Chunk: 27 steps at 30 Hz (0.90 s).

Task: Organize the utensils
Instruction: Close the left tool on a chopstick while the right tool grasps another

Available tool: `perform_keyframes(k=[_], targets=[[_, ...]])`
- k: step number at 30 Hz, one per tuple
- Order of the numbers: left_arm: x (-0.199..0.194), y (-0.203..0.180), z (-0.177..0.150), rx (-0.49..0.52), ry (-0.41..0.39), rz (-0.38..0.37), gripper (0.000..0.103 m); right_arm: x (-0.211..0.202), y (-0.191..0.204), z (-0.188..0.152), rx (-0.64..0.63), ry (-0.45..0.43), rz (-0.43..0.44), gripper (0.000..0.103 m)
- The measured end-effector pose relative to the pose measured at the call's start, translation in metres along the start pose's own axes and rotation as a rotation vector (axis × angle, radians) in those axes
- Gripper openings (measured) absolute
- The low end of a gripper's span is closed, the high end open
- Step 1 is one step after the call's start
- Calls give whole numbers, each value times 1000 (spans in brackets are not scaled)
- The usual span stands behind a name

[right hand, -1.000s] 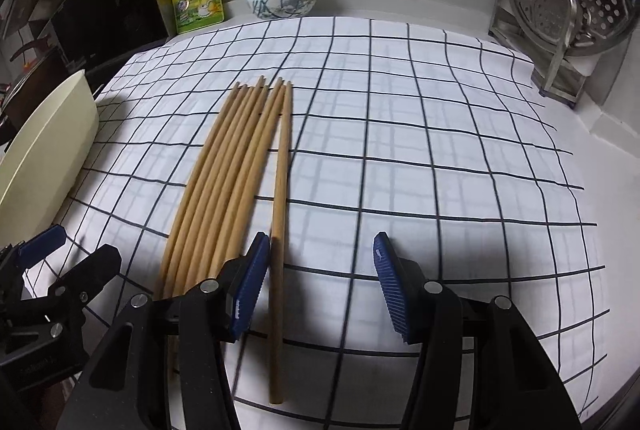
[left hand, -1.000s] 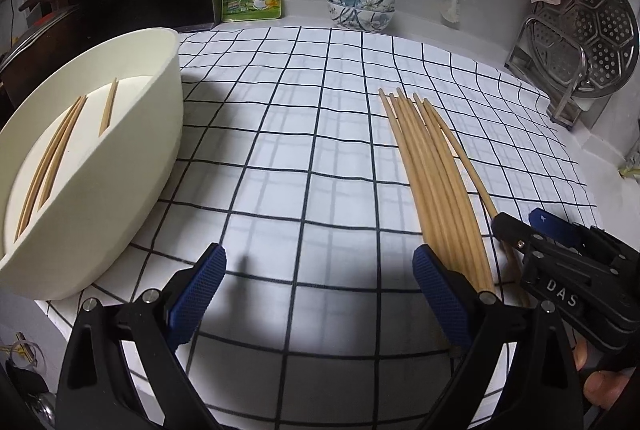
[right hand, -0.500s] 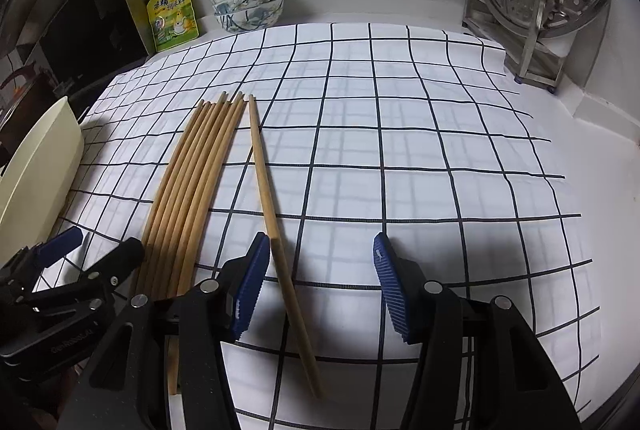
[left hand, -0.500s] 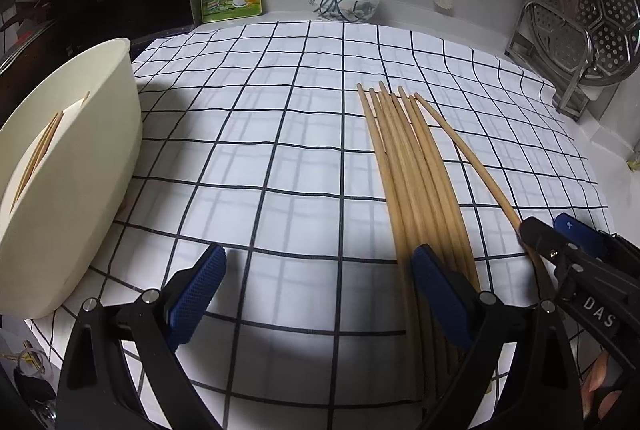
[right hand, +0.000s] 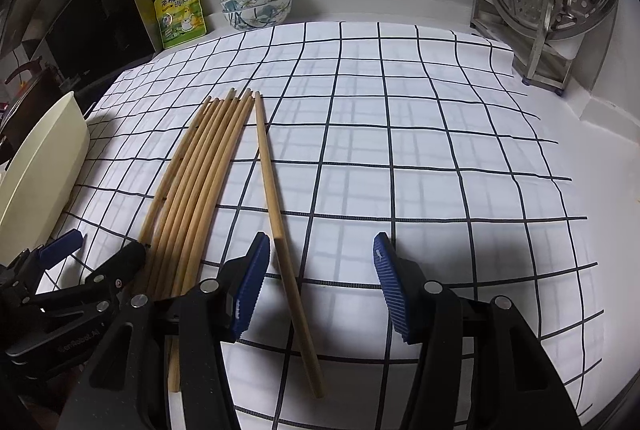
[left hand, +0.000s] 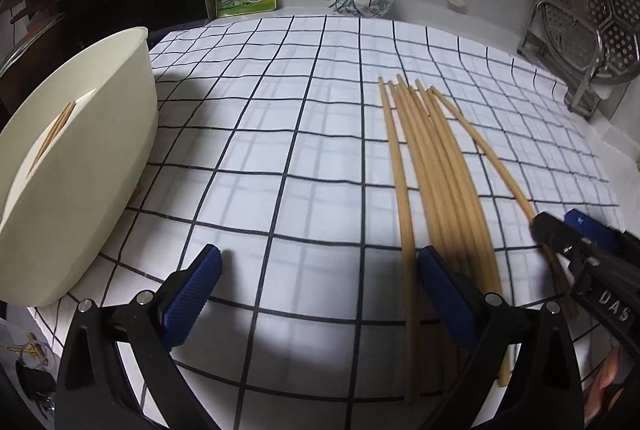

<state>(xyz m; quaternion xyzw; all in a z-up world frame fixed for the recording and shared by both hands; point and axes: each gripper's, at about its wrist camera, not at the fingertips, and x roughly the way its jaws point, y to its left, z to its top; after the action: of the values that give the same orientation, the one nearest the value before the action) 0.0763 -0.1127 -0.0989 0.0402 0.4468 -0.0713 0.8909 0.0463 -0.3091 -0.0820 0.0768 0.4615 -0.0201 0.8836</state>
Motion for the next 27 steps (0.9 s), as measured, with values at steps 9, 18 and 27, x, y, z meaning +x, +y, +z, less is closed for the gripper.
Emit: perform_keyframes(k=[9, 18, 27], targets=[[0, 3, 1, 3, -7, 13, 98, 0, 1, 1, -6, 9, 7, 52], [14, -7, 23, 54, 52, -4, 97, 4, 7, 11, -50, 31, -72, 52], [22, -10, 33, 66, 47, -28, 92, 17, 22, 15, -99, 26, -63, 51]])
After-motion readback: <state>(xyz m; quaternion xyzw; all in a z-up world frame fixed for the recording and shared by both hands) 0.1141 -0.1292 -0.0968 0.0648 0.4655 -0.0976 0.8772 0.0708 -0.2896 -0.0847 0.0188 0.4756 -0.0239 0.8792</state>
